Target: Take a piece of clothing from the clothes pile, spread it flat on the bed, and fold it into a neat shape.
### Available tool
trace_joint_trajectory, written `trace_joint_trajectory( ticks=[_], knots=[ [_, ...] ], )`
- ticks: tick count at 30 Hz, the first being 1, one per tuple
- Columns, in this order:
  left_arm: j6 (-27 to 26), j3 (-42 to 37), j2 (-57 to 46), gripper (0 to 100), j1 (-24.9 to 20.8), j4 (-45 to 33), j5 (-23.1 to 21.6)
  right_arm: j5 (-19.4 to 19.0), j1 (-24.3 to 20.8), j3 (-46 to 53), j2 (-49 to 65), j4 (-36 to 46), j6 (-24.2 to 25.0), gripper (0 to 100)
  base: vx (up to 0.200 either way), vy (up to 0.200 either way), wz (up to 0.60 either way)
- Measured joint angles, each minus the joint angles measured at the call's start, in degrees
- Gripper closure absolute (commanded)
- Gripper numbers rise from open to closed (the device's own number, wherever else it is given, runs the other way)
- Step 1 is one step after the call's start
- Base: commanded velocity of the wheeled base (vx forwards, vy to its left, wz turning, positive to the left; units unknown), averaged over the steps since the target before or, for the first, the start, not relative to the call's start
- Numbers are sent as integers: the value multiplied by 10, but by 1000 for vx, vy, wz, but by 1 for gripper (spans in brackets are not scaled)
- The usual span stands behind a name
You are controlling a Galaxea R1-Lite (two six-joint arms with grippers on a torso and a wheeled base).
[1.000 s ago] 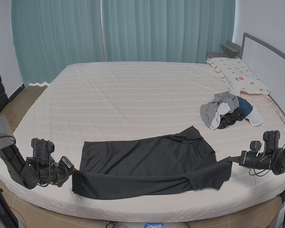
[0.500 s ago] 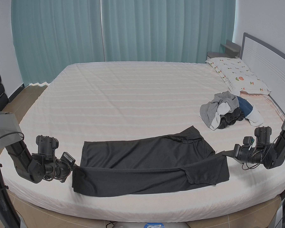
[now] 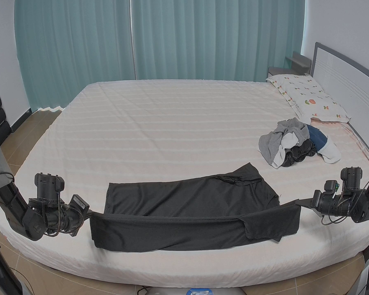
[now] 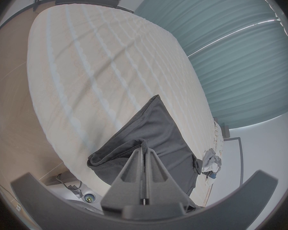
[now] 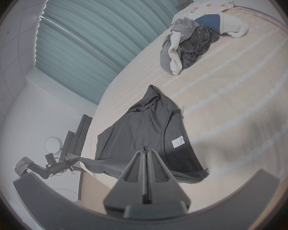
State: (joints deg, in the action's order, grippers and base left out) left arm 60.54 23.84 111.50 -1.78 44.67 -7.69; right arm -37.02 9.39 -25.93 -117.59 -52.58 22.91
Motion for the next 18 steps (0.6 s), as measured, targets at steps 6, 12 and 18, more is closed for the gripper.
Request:
trace_joint_trajectory(
  ticks=[6,12,18],
  knots=[
    [-2,-2,0,100,-2,4,0,-3,1,11,12,0,-2,100,0,0,0],
    [-3,15,28,100,-3,5,0,12,-12,-10,-5,0,-2,100,0,0,0],
    [-6,49,74,100,-5,2,12,48,-35,-59,-41,5,-1,100,0,0,0]
  ],
)
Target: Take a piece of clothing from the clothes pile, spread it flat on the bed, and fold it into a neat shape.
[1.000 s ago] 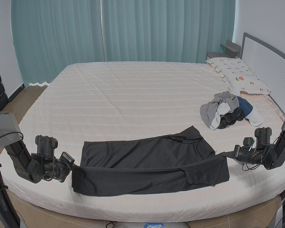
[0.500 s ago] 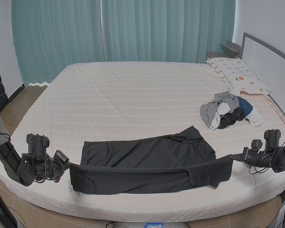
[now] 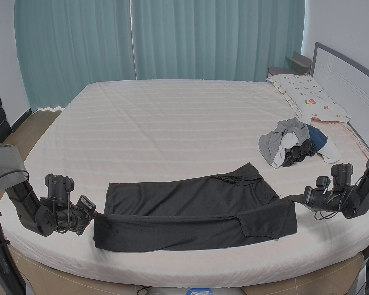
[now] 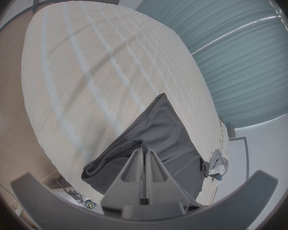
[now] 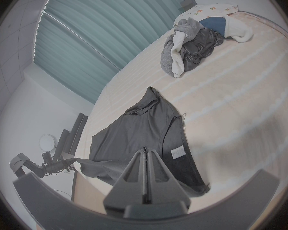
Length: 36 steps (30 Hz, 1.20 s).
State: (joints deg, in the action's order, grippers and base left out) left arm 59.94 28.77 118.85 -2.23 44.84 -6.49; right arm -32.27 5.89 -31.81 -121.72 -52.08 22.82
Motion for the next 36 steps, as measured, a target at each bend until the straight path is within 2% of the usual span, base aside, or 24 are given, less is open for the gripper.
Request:
trace_joint_trajectory(
  ticks=[3,9,16,25,26,32,36],
  knots=[
    [-4,13,18,100,-3,-1,10,22,-17,-28,-25,2,2,100,0,0,0],
    [-11,35,53,100,-18,-3,63,51,-41,-71,-77,2,4,100,0,0,0],
    [-12,55,79,100,-41,-4,73,56,-43,-85,-104,-1,5,100,0,0,0],
    [-12,67,92,100,-46,-10,85,55,-43,-88,-120,-4,7,100,0,0,0],
    [-12,68,92,0,-46,-11,86,55,-44,-88,-121,-4,7,0,0,0,0],
    [-9,71,93,0,-46,-20,86,54,-45,-89,-117,-5,32,0,0,0,0],
    [-3,71,91,0,-42,-21,86,52,-47,-96,-97,-5,85,0,0,0,0]
  ],
)
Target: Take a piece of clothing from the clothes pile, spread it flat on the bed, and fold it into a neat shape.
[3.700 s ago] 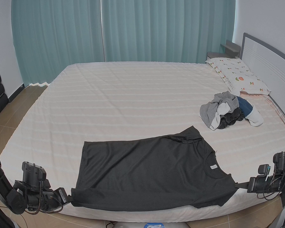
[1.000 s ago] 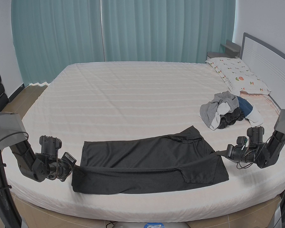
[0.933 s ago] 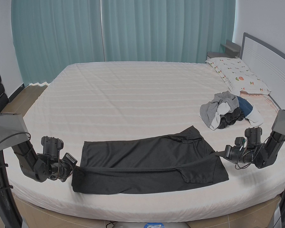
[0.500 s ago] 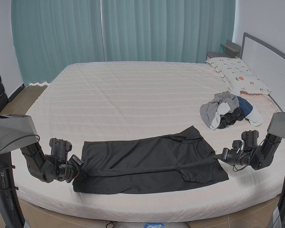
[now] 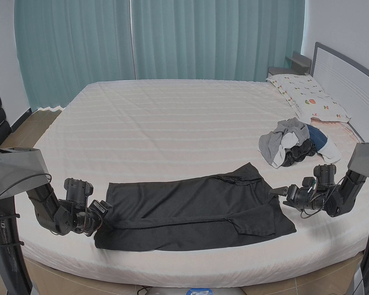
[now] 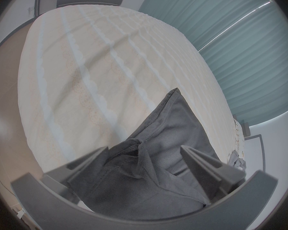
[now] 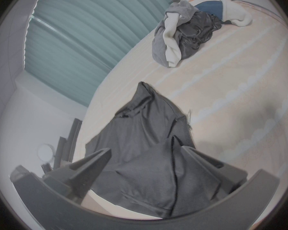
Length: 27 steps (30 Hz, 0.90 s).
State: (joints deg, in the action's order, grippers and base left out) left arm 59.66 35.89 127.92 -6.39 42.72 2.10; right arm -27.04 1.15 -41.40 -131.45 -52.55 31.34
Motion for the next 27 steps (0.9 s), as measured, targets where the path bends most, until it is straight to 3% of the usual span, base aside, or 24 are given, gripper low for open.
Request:
trace_joint_trajectory(
  ticks=[9,18,27],
  knots=[
    [4,32,-37,0,21,-33,-16,-2,-11,-42,4,-17,163,0,0,0,0],
    [2,194,-34,0,26,-129,-51,-4,-5,-58,-21,-42,193,0,0,0,0],
    [-10,338,59,0,24,-151,-60,-2,-7,-52,-34,-49,181,0,0,0,0]
  ],
)
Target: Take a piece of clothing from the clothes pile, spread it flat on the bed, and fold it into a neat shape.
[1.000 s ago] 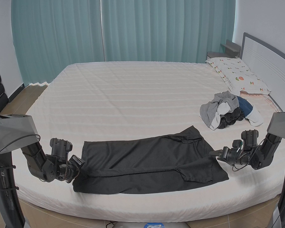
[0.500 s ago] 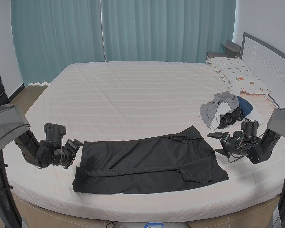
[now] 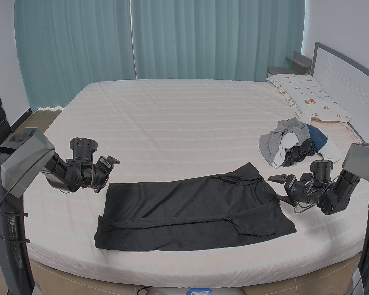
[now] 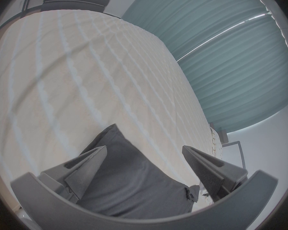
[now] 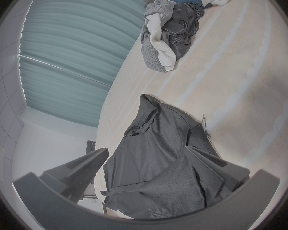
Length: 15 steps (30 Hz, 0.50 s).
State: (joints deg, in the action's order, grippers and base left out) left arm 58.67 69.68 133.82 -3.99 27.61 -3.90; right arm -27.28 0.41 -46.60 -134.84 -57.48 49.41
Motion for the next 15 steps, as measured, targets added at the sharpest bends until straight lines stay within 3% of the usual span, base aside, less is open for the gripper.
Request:
trace_joint_trajectory(
  ticks=[4,15],
  knots=[
    [-42,25,36,0,0,15,16,0,-1,5,-3,-1,-11,0,0,0,0],
    [-89,35,98,0,-11,68,94,5,-9,14,-8,-14,-20,0,0,0,0]
  ],
)
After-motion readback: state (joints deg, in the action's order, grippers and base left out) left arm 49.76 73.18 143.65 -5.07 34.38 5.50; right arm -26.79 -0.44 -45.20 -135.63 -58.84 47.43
